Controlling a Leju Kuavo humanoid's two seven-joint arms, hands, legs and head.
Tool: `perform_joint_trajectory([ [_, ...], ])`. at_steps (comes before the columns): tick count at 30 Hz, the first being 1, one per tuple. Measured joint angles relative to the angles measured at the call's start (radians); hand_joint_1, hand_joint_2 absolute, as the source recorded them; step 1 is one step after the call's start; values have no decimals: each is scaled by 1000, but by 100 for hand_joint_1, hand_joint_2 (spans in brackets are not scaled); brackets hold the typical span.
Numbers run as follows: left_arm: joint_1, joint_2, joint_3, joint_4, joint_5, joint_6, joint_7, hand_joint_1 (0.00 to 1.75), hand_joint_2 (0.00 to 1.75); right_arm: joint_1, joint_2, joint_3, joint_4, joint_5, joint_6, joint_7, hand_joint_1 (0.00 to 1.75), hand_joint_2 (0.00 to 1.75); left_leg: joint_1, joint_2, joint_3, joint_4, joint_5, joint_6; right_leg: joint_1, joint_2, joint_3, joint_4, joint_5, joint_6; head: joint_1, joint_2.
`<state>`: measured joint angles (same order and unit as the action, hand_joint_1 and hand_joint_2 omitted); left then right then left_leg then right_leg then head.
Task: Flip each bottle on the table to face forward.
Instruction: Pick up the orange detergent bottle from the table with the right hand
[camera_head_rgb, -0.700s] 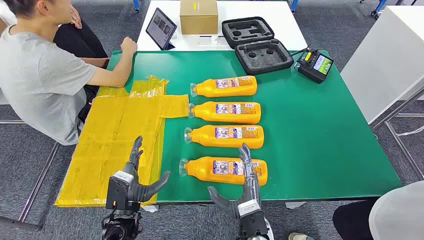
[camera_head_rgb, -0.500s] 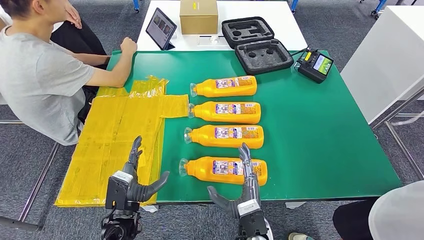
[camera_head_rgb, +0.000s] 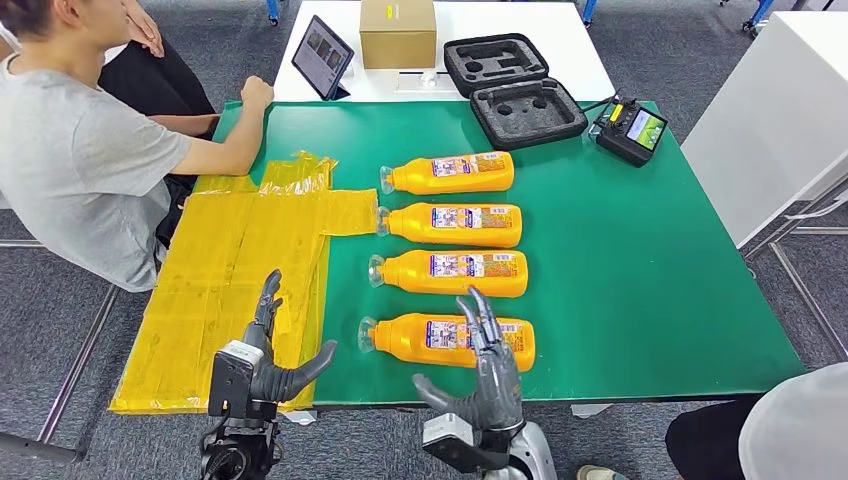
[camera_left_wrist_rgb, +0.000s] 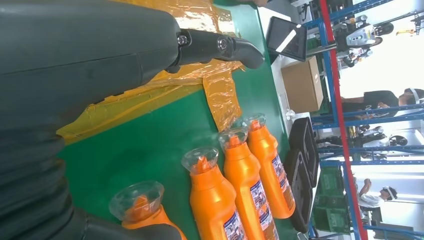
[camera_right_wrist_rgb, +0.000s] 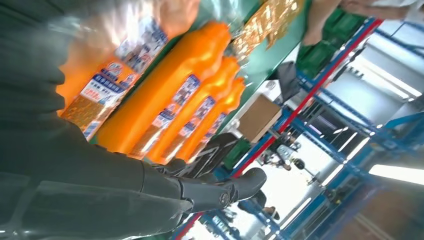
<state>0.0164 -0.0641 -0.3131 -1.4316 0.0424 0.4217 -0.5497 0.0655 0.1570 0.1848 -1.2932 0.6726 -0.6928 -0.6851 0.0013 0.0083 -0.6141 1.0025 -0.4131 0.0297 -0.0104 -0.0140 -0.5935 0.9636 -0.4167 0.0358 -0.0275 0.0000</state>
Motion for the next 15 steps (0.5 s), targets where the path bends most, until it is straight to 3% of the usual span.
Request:
perform_joint_trajectory([
  [11, -4, -2, 10, 6, -4, 3, -10, 0, 175, -5, 106, -222, 14, 475, -1, 42, 0, 175, 0, 0, 0, 0, 0, 0, 0, 0, 0, 0, 0, 0, 0, 0],
  [15, -4, -2, 17, 5, -6, 3, -10, 0, 175, -3, 140, -290, -14, 620, -1, 117, 0, 175, 0, 0, 0, 0, 0, 0, 0, 0, 0, 0, 0, 0, 0, 0],
])
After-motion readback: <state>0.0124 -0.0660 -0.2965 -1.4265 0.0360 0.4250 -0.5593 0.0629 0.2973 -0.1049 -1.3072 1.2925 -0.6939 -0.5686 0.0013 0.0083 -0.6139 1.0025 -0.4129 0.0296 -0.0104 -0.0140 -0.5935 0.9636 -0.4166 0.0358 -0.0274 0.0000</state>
